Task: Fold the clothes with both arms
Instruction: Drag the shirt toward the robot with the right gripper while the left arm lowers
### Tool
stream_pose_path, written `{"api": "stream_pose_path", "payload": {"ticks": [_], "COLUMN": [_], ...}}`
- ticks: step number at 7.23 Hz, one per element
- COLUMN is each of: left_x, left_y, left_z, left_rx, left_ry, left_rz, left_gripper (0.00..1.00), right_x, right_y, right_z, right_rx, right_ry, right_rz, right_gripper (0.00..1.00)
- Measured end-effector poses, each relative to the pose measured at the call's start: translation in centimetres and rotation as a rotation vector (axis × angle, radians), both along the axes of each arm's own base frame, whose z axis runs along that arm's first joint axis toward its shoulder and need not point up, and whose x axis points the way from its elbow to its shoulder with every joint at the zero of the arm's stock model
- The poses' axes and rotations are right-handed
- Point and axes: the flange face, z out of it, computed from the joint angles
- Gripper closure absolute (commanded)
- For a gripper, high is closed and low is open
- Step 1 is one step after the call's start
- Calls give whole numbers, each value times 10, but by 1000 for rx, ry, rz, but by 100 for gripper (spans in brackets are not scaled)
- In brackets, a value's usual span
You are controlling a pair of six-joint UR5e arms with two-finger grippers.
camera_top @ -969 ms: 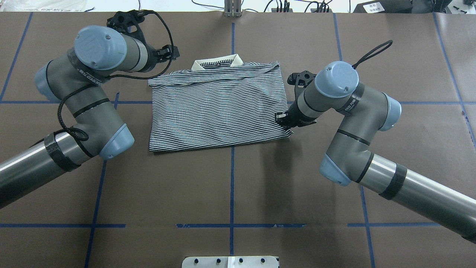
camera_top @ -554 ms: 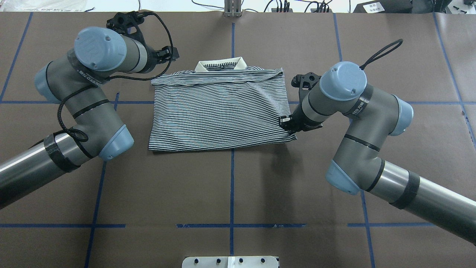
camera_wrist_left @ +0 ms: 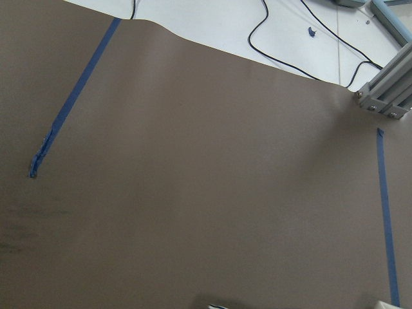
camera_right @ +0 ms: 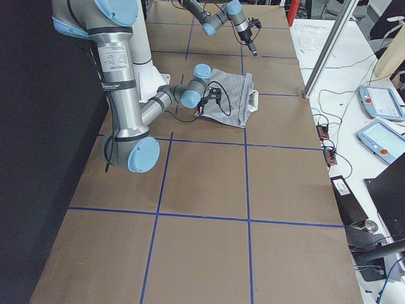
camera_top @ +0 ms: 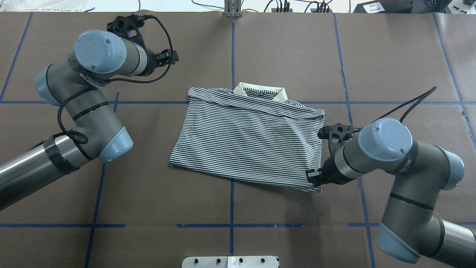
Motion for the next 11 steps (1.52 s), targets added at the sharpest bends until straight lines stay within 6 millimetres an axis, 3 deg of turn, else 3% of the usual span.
{"api": "stream_pose_path", "payload": {"ticks": [1, 2, 3, 4, 6, 7, 9, 10, 11], "left_x": [2, 2, 3, 6, 14, 20, 38, 61, 91], "left_y": [4, 9, 16, 24, 46, 78, 176, 225, 260], "left_z": [1, -4, -11, -17, -24, -25, -33, -37, -35], "left_rx": [-1, 0, -5, -12, -53, -99, -274, -382, -454], "left_ry": [2, 16, 39, 59, 77, 89, 139, 152, 147], "left_rz": [8, 24, 38, 48, 105, 144, 182, 176, 153], "left_gripper": [0, 0, 0, 0, 0, 1, 8, 9, 9], "right_x": [1, 1, 4, 11, 15, 14, 25, 34, 41], "right_y": [40, 75, 98, 111, 114, 104, 56, 30, 12], "right_z": [8, 11, 11, 8, -3, -13, -47, -64, -72], "right_rx": [-29, -49, -58, -60, -43, -22, 19, 35, 45], "right_ry": [15, 29, 32, 29, 8, -11, -76, -108, -123], "right_rz": [-41, -72, -95, -109, -101, -68, 53, 111, 152], "right_gripper": [100, 93, 1, 0, 0, 0, 0, 0, 0]}}
